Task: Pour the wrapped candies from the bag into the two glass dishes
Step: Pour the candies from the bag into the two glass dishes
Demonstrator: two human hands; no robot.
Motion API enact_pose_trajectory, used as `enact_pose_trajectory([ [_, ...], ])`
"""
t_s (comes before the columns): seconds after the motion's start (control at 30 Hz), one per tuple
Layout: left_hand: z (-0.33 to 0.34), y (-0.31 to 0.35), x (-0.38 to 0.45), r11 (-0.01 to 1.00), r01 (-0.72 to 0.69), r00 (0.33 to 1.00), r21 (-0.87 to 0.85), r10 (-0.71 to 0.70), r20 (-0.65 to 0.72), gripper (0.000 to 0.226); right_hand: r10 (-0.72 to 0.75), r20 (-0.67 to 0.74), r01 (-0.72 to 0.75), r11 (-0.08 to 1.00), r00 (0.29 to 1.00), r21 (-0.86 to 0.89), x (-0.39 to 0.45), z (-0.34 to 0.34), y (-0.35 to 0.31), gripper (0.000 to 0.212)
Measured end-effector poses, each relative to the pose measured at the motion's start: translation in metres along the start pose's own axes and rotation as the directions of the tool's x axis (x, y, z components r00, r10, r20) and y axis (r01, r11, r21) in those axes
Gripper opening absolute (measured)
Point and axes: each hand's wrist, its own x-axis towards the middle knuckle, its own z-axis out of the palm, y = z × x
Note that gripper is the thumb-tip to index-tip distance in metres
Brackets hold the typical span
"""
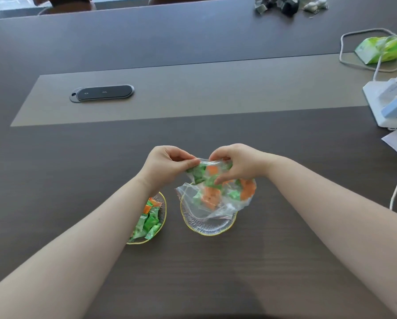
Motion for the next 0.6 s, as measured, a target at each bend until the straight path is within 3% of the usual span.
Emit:
enact_pose_trajectory([
  [0.1,-0.006,0.003,-0.001,1.000,-0.011,1.000,0.012,0.010,0.026,0.004,0.061,0.043,-0.058,0.996,0.997,-0.064,-0.003,-0.003,0.009,0.045],
  [0.17,-0.009,0.005,-0.004,1.000,-0.005,0.999,0.025,0.004,0.039,0.005,0.099,0.049,-0.095,0.993,0.994,-0.076,-0.007,-0.004,0.019,0.029],
  [0.3,-0.008,0.005,-0.007,0.999,0.015,0.997,0.034,-0.017,0.082,0.002,0.151,0.042,-0.151,0.989,0.988,-0.002,-0.017,-0.008,0.028,0.010],
  [0.47,-0.005,0.006,-0.011,0.996,0.019,0.996,0.087,-0.026,0.084,0.012,0.149,0.009,-0.148,0.976,0.989,0.160,-0.023,-0.017,0.022,0.009],
  [0.6,-0.008,0.007,-0.017,0.992,0.009,0.994,0.127,-0.023,0.106,0.017,0.131,0.002,-0.129,0.973,0.991,0.194,-0.026,-0.022,0.014,0.008],
])
